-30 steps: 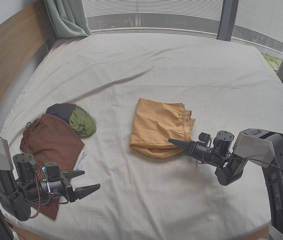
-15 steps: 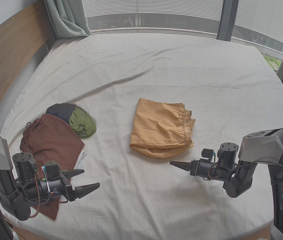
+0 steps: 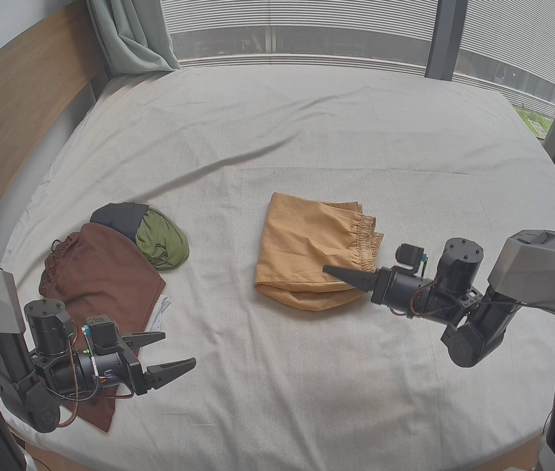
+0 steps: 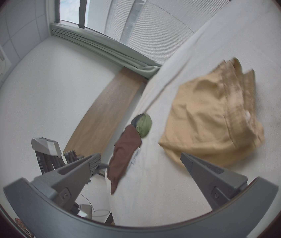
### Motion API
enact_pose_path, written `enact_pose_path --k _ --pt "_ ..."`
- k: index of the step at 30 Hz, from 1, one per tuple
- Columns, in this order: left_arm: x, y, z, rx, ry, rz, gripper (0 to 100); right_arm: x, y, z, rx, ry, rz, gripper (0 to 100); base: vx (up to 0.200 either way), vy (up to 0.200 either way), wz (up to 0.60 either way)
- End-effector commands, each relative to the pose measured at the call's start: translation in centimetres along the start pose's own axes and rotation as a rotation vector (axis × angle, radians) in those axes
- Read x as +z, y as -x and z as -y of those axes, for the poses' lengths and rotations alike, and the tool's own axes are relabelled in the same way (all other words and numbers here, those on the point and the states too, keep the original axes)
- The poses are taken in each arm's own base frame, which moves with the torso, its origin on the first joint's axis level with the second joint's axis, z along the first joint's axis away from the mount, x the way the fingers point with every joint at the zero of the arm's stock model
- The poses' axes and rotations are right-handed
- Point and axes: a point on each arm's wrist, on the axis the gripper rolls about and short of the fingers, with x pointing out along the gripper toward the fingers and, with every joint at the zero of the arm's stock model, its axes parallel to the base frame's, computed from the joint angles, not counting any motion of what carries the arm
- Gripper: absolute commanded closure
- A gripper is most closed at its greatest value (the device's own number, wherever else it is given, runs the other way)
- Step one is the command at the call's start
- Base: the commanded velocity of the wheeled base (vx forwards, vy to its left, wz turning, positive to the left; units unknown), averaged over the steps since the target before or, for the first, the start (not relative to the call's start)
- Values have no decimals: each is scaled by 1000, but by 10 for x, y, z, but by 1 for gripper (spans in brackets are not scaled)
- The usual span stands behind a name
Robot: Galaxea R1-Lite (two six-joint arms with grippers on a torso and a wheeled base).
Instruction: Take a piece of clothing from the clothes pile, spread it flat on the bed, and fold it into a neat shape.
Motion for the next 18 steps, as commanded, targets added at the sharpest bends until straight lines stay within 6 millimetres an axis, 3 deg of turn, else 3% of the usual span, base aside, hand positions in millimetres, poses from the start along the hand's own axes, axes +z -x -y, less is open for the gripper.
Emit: enact_pose_path --k 1,8,18 --pt "0 1 -1 3 2 1 0 27 -13 6 26 29 65 0 0 0 0" --pt "-1 0 0 0 2 -2 0 34 -22 42 -22 13 79 0 0 0 0" --pt "-1 0 0 -1 2 -4 0 1 -26 90 -89 -47 39 0 0 0 0"
